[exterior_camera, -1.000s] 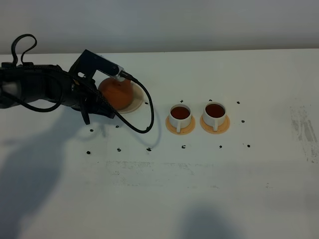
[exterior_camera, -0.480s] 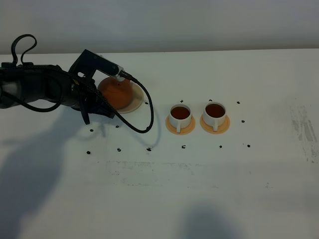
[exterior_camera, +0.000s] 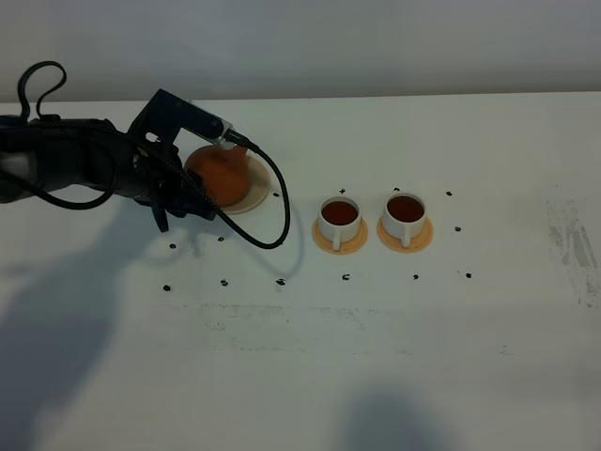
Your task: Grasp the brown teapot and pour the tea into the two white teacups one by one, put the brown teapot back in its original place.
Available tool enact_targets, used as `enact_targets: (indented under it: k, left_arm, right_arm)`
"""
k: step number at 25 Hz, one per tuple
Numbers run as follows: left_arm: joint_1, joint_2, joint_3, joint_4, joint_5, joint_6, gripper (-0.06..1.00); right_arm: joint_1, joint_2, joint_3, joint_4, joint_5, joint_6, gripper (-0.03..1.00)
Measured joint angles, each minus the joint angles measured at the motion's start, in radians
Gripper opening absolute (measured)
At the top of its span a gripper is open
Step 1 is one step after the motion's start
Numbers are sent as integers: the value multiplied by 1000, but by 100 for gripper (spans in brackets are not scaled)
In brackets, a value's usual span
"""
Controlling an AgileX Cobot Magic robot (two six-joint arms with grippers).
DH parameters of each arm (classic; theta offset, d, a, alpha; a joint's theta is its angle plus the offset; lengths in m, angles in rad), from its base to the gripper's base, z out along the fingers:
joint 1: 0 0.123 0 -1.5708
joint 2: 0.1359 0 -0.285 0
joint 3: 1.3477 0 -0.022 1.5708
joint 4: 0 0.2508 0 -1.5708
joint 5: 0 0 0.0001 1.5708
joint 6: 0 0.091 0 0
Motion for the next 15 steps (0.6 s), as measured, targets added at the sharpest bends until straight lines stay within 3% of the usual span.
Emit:
enact_targets:
  k: [7, 15]
  left_arm:
    - [46, -97, 23, 3, 44, 0, 45]
    - [213, -343, 262, 3, 55, -37, 45]
  right_arm:
    - [0, 0, 0, 0, 0, 0, 43]
    - [0, 0, 0, 0, 0, 0, 43]
